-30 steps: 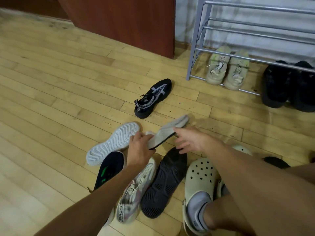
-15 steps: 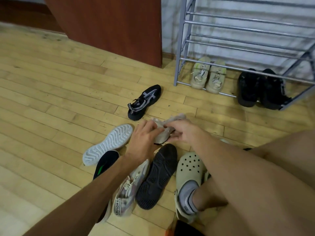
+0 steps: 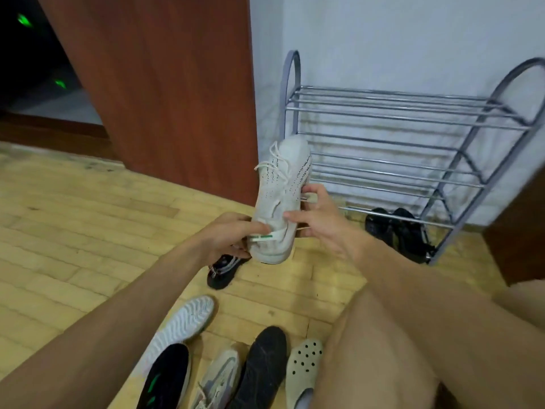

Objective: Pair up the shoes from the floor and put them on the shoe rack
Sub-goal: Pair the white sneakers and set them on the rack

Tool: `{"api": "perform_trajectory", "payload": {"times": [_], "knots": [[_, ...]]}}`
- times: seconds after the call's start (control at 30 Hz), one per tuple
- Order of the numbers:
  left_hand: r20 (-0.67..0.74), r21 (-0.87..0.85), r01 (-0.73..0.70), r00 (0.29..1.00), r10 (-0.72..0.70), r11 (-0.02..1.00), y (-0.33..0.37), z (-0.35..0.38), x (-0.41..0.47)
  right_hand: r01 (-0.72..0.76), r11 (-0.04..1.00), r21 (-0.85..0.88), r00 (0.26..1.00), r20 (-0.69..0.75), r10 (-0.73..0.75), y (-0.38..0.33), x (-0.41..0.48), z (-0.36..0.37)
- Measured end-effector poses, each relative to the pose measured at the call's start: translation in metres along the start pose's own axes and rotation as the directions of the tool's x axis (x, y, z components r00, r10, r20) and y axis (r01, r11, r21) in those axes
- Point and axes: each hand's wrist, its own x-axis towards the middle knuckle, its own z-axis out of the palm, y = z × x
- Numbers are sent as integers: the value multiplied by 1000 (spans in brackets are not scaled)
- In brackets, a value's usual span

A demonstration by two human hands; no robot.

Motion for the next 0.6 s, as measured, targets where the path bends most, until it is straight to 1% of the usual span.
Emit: {"api": "perform_trajectory", "payload": {"times": [0.07, 0.13, 0.23, 0.37, 0.43, 0.5, 0.6], "knots": [[32, 31, -83, 996, 82, 996, 30, 0, -4, 46, 999, -1, 999, 21, -46, -23, -5, -13], [64, 65, -133, 990, 129, 989, 60, 4, -6, 81, 996, -23, 996, 23, -81, -45, -11, -31], [82, 73, -163, 984, 157, 984, 102, 23, -5, 103, 995, -18, 995, -13, -103, -72, -21, -71], [25, 54, -172, 985, 171, 984, 145, 74, 5, 95, 991, -95, 992, -69, -101, -87, -41, -147], [29, 32, -155, 988, 154, 987, 157, 105, 13, 55, 989, -138, 984, -163, -77, -82, -57, -189], [75, 22, -107, 992, 105, 994, 162, 140, 21, -15, 979, -201, 965, -261, -38, -67, -77, -230], [168, 6, -39, 985, 38, 999, 160, 197, 31, -195, 918, -345, 933, -354, 65, -30, -110, -288]]}}
